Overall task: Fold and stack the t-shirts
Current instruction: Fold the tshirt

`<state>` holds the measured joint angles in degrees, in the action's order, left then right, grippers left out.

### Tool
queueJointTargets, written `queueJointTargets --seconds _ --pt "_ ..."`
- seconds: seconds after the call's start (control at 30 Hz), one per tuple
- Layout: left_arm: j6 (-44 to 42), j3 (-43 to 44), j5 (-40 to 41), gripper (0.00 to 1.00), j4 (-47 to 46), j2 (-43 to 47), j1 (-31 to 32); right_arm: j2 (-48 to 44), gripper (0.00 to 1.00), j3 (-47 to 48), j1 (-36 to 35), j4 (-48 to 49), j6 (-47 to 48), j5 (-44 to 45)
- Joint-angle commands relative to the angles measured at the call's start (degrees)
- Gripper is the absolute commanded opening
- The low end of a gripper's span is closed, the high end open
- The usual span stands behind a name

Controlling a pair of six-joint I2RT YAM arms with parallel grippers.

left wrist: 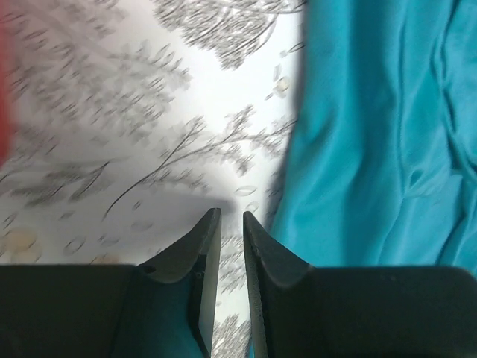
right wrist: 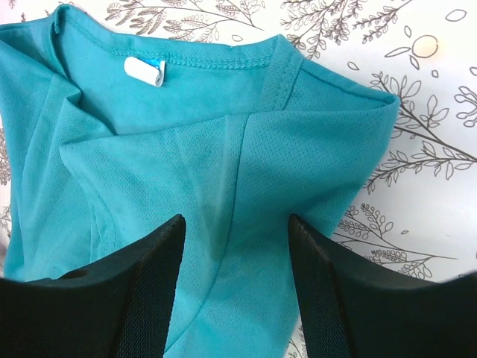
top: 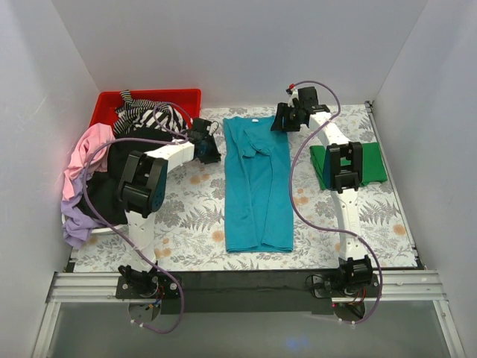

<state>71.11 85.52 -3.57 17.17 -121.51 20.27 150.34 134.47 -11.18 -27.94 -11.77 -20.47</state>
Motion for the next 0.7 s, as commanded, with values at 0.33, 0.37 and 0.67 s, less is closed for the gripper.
queueJointTargets --seconds 0.33,0.37,0.67 --pt "-3.52 4.3 -4.85 0.17 -0.91 8.4 0.21 -17.79 0.64 -17.23 0.02 8.96 2.54 -2.38" --pt "-3.78 4.74 -6.17 0.17 -2.21 8.4 0.12 -18.41 0.64 -17.49 -0.07 8.79 2.45 -2.47" --pt "-2.82 18.19 -19.45 0.18 -5.3 -0.91 0.21 -25.1 0.62 -28.74 -0.51 9.57 1.67 -7.29"
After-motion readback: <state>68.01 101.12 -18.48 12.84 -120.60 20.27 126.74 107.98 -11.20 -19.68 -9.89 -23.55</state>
